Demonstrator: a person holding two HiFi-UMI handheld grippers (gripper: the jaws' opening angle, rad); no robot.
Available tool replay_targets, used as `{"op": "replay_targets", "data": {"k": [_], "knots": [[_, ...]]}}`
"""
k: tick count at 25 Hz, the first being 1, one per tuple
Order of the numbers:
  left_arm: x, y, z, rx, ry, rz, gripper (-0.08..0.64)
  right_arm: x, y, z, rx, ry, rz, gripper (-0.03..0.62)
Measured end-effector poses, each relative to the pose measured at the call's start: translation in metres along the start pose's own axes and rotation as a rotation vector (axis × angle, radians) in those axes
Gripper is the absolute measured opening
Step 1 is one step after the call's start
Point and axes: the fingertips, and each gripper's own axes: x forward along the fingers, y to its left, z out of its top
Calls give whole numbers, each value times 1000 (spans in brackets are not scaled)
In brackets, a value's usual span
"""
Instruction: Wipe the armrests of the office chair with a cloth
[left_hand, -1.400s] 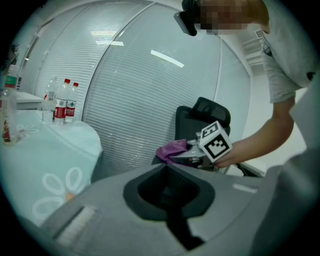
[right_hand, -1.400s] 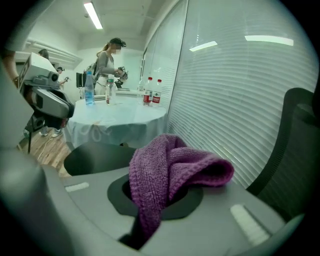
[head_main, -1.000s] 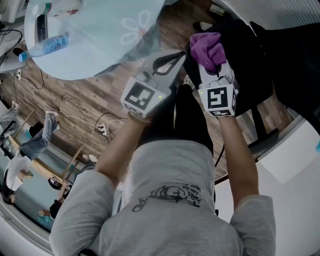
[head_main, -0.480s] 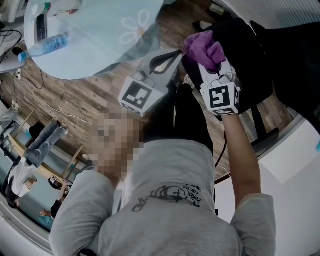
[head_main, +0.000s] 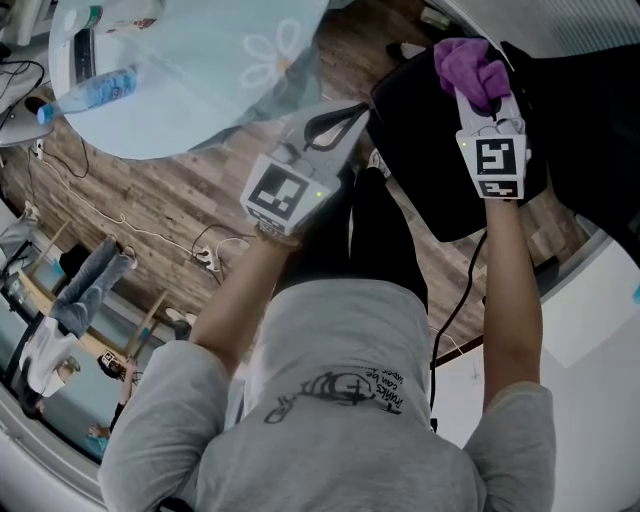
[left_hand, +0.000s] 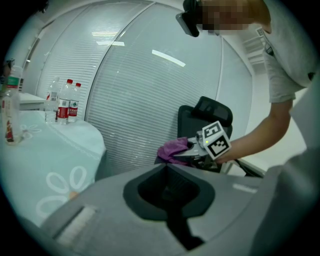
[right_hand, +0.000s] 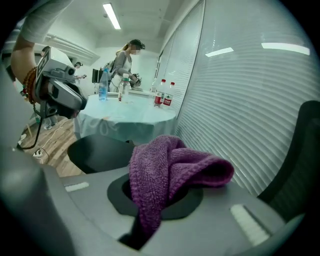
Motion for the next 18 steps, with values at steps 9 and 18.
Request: {"op": "replay_targets", "data": {"k": [9, 18], "knots": [[-3, 2, 0, -4, -4, 5, 0, 6, -55, -17, 28, 32, -84, 29], [-4, 0, 0, -9, -11, 7, 0, 5, -19, -1, 88, -2, -111, 28]]}}
